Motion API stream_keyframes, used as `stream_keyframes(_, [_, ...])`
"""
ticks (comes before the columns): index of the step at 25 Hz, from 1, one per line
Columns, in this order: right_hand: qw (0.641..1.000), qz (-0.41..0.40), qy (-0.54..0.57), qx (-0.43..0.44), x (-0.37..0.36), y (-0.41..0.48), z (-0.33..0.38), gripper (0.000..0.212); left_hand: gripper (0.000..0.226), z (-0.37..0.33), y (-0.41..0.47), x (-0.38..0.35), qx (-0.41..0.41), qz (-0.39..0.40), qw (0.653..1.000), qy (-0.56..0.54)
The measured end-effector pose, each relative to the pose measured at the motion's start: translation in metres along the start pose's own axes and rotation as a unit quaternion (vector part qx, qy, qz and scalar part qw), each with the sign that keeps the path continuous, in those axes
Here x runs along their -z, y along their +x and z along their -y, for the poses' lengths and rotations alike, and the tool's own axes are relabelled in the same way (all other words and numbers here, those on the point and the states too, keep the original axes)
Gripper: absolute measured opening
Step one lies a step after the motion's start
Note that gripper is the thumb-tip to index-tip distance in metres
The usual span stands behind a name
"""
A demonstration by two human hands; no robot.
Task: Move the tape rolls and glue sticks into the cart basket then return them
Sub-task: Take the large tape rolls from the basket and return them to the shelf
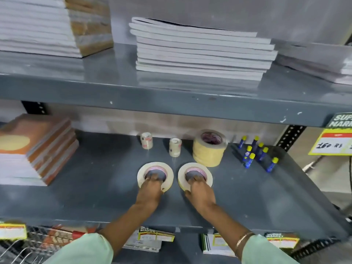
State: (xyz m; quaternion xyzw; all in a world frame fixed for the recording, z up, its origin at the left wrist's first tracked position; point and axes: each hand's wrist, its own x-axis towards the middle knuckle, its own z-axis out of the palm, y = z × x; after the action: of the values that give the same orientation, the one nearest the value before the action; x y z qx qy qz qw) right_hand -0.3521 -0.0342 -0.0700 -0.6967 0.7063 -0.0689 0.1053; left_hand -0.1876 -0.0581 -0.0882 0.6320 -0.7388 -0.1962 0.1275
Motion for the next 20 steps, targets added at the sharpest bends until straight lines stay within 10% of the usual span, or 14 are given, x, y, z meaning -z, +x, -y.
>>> stream_keyframes(6, [0.999,-0.037,0.006,-0.019,0.000,0.013,0.007,0.062,0.070,0.041,0.012,0.011,-0.017,-0.140,0.990,0.012])
stream_keyframes(13, [0.995,-0.061,0.056,-0.062,0.000,0.020,0.025,0.042,0.058,0.092,0.031,0.014,0.053,-0.095,0.994,0.029])
stream_keyframes(20, [0.987,0.004,0.032,0.157,-0.004,0.019,0.087,0.045,0.054,0.100,0.028,0.007,0.056,-0.080,0.993,0.063])
